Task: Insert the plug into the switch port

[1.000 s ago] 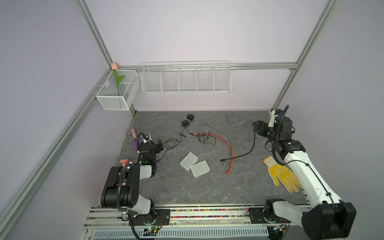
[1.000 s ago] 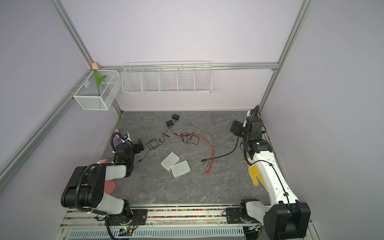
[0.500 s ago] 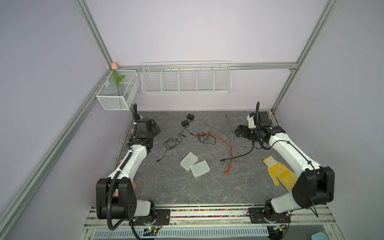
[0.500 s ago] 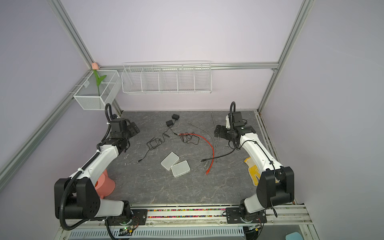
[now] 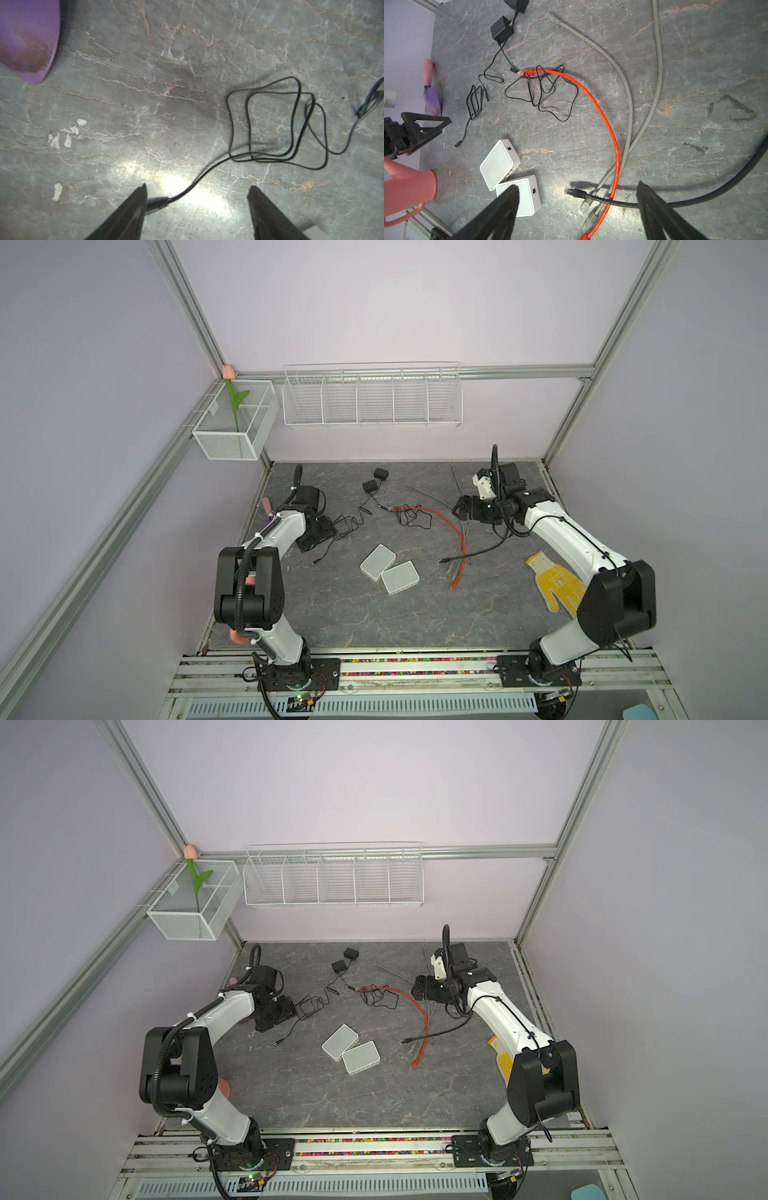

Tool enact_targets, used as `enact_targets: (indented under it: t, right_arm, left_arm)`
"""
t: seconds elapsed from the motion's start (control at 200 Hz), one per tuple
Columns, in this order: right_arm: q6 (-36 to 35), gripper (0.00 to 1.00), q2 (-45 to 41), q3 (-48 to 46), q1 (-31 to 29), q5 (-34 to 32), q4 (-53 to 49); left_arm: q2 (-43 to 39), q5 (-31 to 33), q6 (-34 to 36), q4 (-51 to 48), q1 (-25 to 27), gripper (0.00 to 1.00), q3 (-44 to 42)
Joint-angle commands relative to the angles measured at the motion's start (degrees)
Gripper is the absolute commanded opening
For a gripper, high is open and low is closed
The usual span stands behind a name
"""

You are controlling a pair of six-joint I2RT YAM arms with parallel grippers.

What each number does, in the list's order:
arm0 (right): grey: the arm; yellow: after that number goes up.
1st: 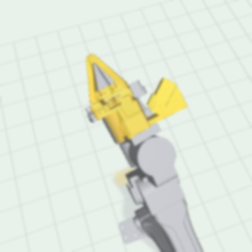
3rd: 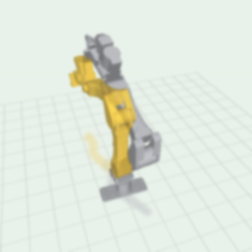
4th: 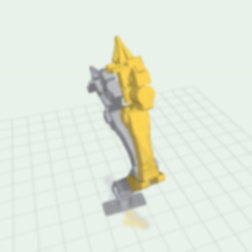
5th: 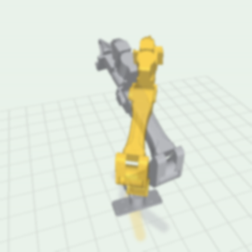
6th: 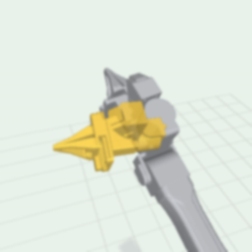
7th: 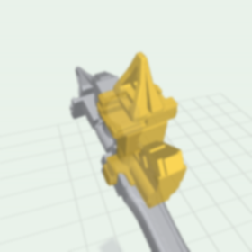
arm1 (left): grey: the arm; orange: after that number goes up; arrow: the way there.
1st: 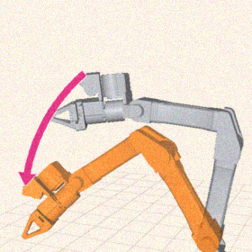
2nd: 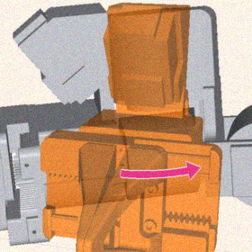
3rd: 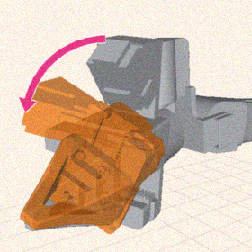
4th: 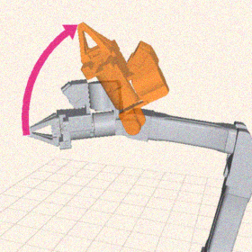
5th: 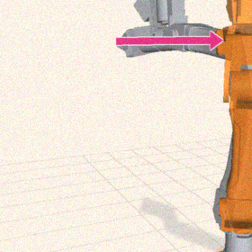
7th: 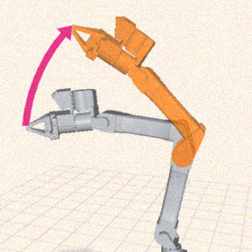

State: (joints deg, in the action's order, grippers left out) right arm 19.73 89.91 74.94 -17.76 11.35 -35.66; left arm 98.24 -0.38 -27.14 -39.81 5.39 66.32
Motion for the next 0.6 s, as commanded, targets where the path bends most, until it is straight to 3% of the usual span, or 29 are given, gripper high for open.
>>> enact_targets:
  t: [0.0,0.345,0.46,0.595]
  right_arm:
    - [0.43,0.88,-1.45,-1.26,-0.94,1.61,1.13]
    - [0.95,0.85,-4.12,-4.1,-1.83,0.38,1.39]
    - [1.11,0.85,-4.72,-4.39,-1.97,-0.08,1.43]
    - [1.07,0.85,-5.35,-4.54,-2.06,-0.79,1.15]
  left_arm:
    - [2.99,-1.81,1.82,-6.24,0.33,0.68,1.91]
    - [5.28,-3.99,1.57,-5.64,1.2,0.6,-0.6]
    - [8.5,-4.1,1.64,-7.67,1.38,0.48,0.55]
    - [11.22,-1.52,1.49,-9.96,1.64,0.41,1.65]
